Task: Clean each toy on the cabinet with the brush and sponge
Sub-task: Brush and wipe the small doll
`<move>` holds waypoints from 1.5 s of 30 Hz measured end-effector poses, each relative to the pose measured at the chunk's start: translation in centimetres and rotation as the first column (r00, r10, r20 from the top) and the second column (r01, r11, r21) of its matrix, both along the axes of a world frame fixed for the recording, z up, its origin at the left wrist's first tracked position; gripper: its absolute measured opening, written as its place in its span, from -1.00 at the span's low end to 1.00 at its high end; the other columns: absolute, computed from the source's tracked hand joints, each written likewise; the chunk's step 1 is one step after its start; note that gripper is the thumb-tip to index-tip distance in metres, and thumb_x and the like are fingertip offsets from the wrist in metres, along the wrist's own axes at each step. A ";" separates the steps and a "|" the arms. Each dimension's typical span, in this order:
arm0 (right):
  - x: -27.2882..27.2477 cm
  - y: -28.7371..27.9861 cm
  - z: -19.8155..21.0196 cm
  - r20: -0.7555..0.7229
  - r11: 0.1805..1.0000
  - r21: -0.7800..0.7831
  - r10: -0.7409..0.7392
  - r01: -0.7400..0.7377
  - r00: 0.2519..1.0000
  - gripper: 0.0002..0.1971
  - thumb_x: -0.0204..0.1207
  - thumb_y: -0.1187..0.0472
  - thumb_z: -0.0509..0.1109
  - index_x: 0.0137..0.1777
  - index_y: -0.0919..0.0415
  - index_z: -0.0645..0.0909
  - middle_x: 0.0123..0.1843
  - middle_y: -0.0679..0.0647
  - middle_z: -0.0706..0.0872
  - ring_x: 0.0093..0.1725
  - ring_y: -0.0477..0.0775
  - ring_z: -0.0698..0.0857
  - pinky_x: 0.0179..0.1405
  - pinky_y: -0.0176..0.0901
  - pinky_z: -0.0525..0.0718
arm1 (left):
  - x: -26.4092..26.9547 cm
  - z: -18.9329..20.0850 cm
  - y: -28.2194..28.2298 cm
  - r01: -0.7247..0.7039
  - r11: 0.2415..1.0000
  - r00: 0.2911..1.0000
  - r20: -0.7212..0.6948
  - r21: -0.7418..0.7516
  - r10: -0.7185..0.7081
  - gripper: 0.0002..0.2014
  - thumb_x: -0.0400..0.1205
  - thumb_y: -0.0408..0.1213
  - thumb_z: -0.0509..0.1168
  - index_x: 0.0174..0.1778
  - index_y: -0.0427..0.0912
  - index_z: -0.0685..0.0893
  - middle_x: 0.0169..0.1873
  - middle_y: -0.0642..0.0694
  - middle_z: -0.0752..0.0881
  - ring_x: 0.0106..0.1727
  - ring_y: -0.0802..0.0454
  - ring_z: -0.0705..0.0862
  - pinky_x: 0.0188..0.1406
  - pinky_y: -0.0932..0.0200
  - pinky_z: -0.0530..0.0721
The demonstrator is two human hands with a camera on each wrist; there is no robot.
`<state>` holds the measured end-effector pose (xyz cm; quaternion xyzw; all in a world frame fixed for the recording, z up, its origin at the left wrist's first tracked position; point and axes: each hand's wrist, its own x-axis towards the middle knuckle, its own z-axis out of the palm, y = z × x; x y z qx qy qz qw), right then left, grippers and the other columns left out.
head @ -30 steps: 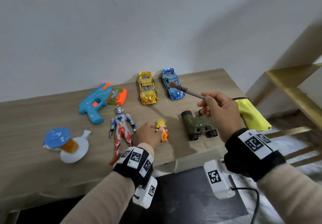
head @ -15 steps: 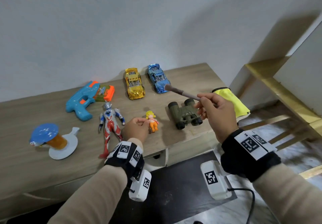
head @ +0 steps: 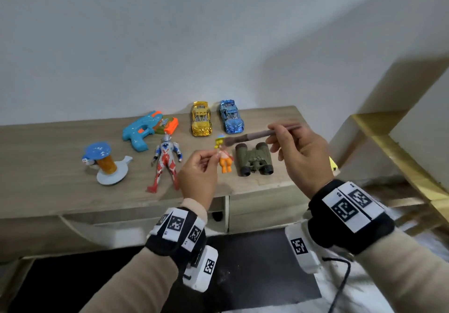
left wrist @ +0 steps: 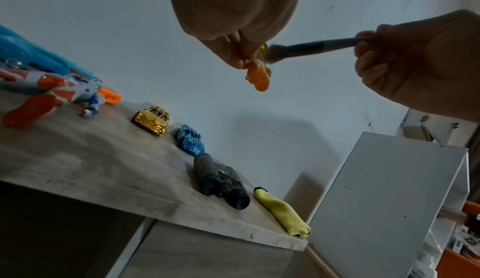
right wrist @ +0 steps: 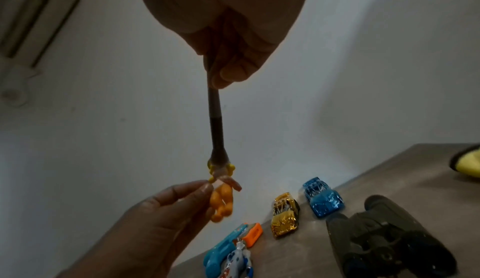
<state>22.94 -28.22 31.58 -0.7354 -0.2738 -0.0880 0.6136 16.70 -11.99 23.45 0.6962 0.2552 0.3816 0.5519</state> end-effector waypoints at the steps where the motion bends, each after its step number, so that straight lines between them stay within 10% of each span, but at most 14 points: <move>1: -0.4 -0.4 0.1 0.055 0.998 -0.067 0.023 -0.019 0.998 -0.82 0.58 0.15 0.25 -0.08 0.18 0.67 -0.37 0.00 0.74 -0.42 -0.11 0.66 -0.40 -0.23 0.63 | -0.4 0.2 -0.6 -0.012 1.000 1.000 0.028 0.006 0.011 -0.85 0.52 -0.42 0.45 -0.18 -0.05 0.73 -0.30 0.15 0.75 -0.29 0.40 0.70 -0.17 0.41 0.69; 5: -1.8 -2.3 0.8 0.219 0.982 -0.188 0.069 -0.027 0.973 -0.75 0.56 0.12 0.22 -0.19 0.23 0.65 -0.51 -0.23 0.68 -0.46 0.01 0.65 -0.47 -0.19 0.61 | -1.9 0.7 -2.3 -0.061 0.997 0.996 0.071 0.046 0.058 -0.84 0.51 -0.39 0.47 -0.18 0.00 0.73 -0.29 0.17 0.76 -0.23 0.26 0.75 -0.11 0.30 0.73; 9: -2.8 -3.3 1.2 0.371 0.990 -0.131 0.097 -0.051 0.924 -0.72 0.58 0.07 0.19 -0.10 0.20 0.67 -0.39 0.07 0.73 -0.38 0.09 0.71 -0.41 0.05 0.63 | -3.0 0.9 -3.3 -0.097 0.994 0.992 0.087 0.054 0.092 -0.84 0.50 -0.37 0.48 -0.20 0.02 0.74 -0.29 0.10 0.79 -0.21 0.17 0.78 -0.08 0.17 0.76; 14: -3.2 -4.1 2.1 0.341 0.988 -0.146 0.095 -0.047 0.935 -0.70 0.57 0.04 0.15 -0.16 0.19 0.63 -0.45 0.05 0.68 -0.44 0.06 0.68 -0.44 0.05 0.65 | -3.8 1.9 -3.6 -0.042 0.999 0.993 0.112 0.022 0.039 -0.76 0.50 -0.40 0.47 -0.26 0.09 0.69 -0.25 0.12 0.79 -0.18 0.19 0.78 -0.06 0.23 0.75; 19: -2.8 -3.7 3.8 0.209 0.993 0.089 0.060 -0.081 0.976 -0.82 0.64 0.25 0.16 -0.12 0.20 0.58 -0.40 0.08 0.67 -0.44 -0.15 0.62 -0.48 -0.37 0.56 | -3.6 3.1 -2.8 0.133 0.976 0.980 0.168 -0.172 -0.105 -0.82 0.55 -0.54 0.37 -0.21 -0.13 0.68 -0.23 -0.02 0.80 -0.17 0.13 0.79 -0.15 0.31 0.74; 30: -2.4 -0.9 4.6 0.099 0.993 0.086 0.077 -0.085 0.992 -0.75 0.64 0.19 0.15 -0.23 0.15 0.57 -0.51 -0.03 0.65 -0.54 -0.07 0.58 -0.59 -0.29 0.50 | -3.3 5.9 0.7 0.383 0.850 0.912 0.296 -0.362 -0.285 -0.77 0.64 -0.60 0.15 -0.17 -0.20 0.58 -0.43 0.09 0.79 -0.33 0.27 0.75 -0.28 0.36 0.73; 38: -2.4 -0.5 5.3 0.145 0.996 0.066 0.046 -0.056 0.988 -0.75 0.67 0.25 0.15 -0.18 0.26 0.59 -0.45 0.14 0.67 -0.53 -0.06 0.61 -0.56 -0.29 0.54 | -3.5 5.9 1.3 0.339 0.888 0.924 0.287 -0.310 -0.252 -0.83 0.57 -0.59 0.30 -0.17 -0.22 0.65 -0.35 0.05 0.82 -0.25 0.19 0.79 -0.23 0.34 0.73; 45: -3.6 0.8 4.8 0.379 0.999 -0.026 0.032 -0.024 0.925 -0.76 0.63 0.12 0.17 -0.10 0.19 0.64 -0.38 -0.13 0.68 -0.45 -0.05 0.68 -0.49 -0.15 0.63 | -3.6 5.2 1.4 0.196 0.961 0.970 0.185 -0.194 -0.160 -0.90 0.52 -0.45 0.44 -0.15 -0.16 0.73 -0.24 -0.06 0.81 -0.21 0.13 0.80 -0.17 0.29 0.75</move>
